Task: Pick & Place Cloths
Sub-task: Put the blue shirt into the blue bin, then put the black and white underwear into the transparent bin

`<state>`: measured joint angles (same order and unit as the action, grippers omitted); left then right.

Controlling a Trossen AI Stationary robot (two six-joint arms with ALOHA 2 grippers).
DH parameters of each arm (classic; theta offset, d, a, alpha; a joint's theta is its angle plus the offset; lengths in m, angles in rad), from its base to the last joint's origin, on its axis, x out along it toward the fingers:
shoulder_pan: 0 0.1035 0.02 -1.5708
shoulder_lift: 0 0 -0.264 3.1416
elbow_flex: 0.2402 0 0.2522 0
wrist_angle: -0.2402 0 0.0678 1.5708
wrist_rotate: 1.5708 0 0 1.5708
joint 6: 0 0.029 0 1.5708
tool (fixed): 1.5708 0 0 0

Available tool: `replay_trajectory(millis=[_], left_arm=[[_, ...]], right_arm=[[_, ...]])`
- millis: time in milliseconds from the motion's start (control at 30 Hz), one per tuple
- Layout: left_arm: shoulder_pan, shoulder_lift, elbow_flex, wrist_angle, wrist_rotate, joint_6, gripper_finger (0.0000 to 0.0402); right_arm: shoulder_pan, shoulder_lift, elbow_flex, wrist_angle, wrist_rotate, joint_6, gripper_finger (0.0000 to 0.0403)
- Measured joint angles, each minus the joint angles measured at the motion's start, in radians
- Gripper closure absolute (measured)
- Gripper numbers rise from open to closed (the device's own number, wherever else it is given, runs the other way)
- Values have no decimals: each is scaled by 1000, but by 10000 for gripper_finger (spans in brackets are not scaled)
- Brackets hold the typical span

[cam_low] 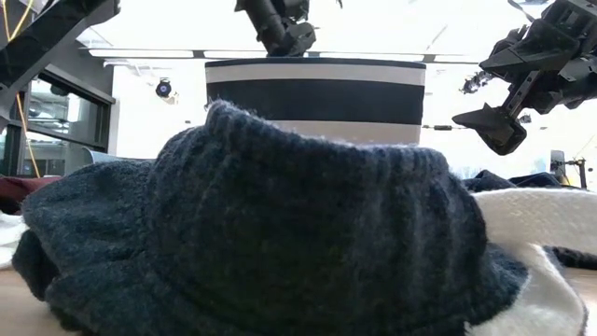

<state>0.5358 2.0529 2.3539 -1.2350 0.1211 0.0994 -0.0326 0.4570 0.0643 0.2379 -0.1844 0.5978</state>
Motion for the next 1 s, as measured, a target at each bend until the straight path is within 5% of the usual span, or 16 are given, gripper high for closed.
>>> replay_trajectory(millis=[133, 400, 533, 1000], left_arm=[[-6, 2, -15, 12, -44, -41, 359], [-6, -1, -14, 5, -73, -88, 166], [-7, -1, 0, 0, -44, -121, 104], [-6, -89, 2, 9, -60, -177, 78]], right_arm=[[0, 0, 0, 0, 1, 0, 50], [0, 0, 0, 0, 2, 0, 50], [0, 0, 0, 0, 2, 0, 50], [0, 0, 0, 0, 2, 0, 50]])
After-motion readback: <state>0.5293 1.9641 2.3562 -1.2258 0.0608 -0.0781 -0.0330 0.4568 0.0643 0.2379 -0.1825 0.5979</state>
